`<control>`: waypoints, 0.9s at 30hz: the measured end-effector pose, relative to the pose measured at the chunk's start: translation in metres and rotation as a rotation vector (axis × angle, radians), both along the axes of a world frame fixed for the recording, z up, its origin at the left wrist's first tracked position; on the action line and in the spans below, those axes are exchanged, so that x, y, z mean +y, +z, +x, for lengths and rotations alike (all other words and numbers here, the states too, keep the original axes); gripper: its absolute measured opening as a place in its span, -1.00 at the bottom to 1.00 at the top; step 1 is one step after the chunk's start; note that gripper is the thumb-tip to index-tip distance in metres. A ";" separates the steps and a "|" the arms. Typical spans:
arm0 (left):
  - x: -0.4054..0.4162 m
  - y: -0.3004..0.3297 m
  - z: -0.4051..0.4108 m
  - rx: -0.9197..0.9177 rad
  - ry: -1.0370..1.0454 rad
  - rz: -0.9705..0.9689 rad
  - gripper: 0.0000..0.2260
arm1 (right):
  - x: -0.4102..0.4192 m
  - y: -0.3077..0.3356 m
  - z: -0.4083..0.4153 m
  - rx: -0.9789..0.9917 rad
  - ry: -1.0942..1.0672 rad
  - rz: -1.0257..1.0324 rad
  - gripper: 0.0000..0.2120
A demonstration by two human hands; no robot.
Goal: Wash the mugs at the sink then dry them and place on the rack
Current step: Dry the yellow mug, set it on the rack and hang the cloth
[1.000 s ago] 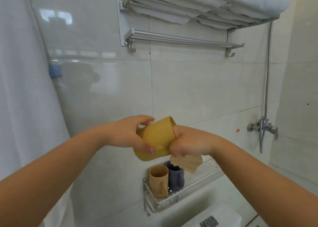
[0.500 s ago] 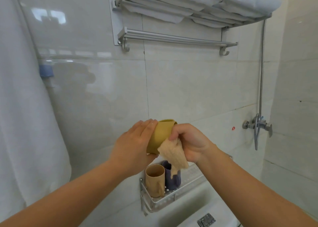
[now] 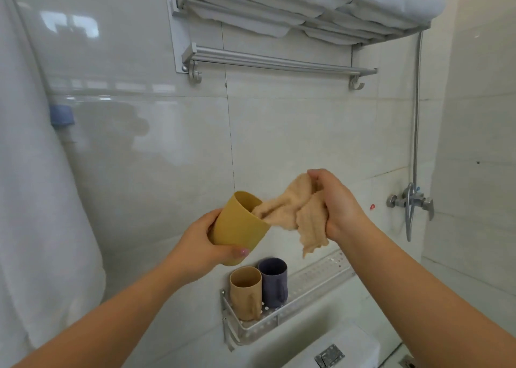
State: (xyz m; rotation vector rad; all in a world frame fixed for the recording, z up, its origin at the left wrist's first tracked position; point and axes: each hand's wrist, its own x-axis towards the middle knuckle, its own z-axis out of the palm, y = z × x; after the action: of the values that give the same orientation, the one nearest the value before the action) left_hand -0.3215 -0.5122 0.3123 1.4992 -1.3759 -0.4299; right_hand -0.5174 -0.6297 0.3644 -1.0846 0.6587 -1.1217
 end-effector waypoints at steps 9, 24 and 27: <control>-0.010 -0.004 0.006 0.267 -0.344 0.262 -0.19 | -0.031 -0.029 -0.028 0.332 0.118 -0.303 -0.62; -0.102 -0.042 -0.025 0.784 -0.506 0.363 0.11 | -0.089 -0.112 -0.061 0.420 0.113 -0.087 -0.74; -0.134 -0.057 -0.047 0.833 -0.521 0.408 0.08 | -0.093 -0.117 -0.061 0.129 0.232 0.145 -0.67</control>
State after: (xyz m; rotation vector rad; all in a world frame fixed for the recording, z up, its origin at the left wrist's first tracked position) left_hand -0.3685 -0.6458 0.2556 1.0204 -0.9939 -1.5424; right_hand -0.5781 -0.7225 0.2470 -1.0845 0.6848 -0.7979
